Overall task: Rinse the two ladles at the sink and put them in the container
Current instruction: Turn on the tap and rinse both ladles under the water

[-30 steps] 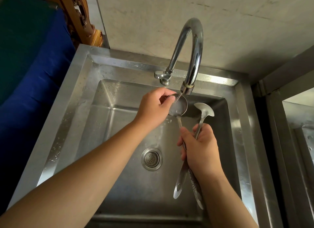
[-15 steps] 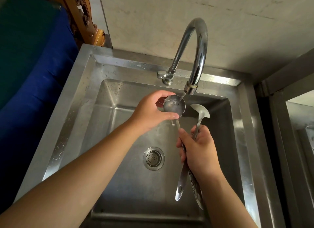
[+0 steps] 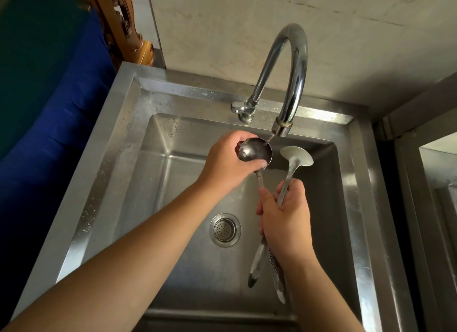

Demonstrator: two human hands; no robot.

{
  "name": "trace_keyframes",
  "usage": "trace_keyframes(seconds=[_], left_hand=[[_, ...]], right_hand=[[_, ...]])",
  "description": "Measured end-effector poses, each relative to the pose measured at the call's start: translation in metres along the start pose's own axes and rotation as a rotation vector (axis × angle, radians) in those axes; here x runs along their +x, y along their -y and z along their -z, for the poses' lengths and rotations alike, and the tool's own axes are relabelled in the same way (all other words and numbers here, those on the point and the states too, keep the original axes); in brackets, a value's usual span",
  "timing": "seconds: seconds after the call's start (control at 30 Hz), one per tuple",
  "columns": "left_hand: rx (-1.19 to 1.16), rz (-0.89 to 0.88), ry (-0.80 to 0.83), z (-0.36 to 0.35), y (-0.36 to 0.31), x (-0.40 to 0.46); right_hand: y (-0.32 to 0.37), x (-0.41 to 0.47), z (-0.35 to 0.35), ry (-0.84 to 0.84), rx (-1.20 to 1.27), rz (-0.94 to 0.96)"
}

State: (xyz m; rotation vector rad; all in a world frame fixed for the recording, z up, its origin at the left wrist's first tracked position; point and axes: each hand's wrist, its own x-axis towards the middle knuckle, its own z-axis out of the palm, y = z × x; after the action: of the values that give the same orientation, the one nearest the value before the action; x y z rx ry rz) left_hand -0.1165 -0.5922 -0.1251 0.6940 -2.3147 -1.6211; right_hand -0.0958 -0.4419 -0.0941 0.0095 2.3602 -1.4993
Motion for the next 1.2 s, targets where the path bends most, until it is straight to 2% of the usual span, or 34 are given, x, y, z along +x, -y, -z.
trace_keyframes(seconds=[0.23, 0.4, 0.67, 0.87, 0.93, 1.03, 1.2], left_hand=[[0.145, -0.025, 0.027, 0.009, -0.006, 0.010], [0.278, -0.141, 0.015, 0.009, -0.005, 0.011], [0.132, -0.088, 0.211, 0.021, 0.004, 0.011], [0.130, -0.149, 0.008, 0.010, 0.003, 0.007], [0.066, -0.139, -0.036, 0.009, 0.003, 0.006], [-0.070, -0.024, 0.002, 0.013, 0.005, 0.008], [-0.529, 0.263, 0.039, 0.010, 0.004, 0.013]], right_hand=[[-0.004, 0.005, -0.006, 0.007, 0.007, -0.010], [-0.003, 0.009, -0.007, -0.014, 0.033, -0.035], [-0.002, 0.010, 0.000, 0.013, 0.076, -0.020], [-0.003, 0.007, 0.001, 0.021, 0.012, 0.012], [-0.002, 0.006, 0.003, 0.033, 0.019, 0.006], [0.001, 0.006, 0.005, 0.049, 0.103, -0.041], [-0.002, 0.012, 0.012, 0.143, 0.327, -0.195]])
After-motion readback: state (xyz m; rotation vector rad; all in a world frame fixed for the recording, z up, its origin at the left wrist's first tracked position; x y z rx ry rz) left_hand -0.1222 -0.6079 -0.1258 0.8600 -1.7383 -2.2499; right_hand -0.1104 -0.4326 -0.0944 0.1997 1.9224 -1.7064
